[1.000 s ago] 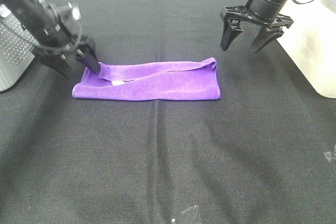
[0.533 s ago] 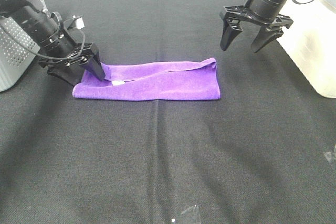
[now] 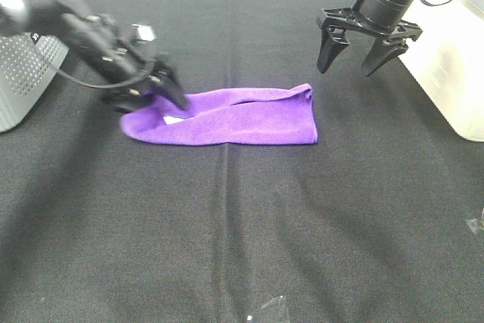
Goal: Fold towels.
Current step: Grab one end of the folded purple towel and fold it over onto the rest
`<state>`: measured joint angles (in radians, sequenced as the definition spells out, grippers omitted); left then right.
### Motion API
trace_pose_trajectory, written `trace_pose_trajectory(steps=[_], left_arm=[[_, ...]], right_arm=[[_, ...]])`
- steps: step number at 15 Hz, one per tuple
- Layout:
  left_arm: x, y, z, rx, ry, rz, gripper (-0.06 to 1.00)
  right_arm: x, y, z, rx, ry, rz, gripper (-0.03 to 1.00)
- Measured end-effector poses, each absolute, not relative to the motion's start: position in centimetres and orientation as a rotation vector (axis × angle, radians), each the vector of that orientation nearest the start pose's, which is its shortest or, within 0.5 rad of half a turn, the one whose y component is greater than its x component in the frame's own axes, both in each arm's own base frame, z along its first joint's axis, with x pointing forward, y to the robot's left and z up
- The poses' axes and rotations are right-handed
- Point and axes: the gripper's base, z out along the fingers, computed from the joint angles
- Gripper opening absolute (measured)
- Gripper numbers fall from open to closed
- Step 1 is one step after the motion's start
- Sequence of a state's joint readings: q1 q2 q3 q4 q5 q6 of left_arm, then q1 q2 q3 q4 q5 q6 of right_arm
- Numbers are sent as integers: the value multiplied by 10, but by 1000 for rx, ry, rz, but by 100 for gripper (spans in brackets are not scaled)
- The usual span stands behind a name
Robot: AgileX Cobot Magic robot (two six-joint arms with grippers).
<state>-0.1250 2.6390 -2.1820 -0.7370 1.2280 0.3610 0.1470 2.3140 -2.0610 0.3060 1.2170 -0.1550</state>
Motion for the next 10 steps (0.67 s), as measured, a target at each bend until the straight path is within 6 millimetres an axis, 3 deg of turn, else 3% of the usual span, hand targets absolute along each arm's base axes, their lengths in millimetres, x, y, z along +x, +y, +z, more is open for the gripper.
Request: trace_pose_trajectory(steps=[3, 6, 10], left_arm=[[502, -125, 79, 314, 2898, -1037, 47], [501, -122, 73, 337, 2924, -973, 5], [502, -110, 88, 416, 2955, -770, 5]], right_arm=[[479, 97, 200, -324, 2904, 436, 80], [479, 97, 200, -298, 2909, 439, 80], [478, 97, 206, -263, 2902, 442, 80]])
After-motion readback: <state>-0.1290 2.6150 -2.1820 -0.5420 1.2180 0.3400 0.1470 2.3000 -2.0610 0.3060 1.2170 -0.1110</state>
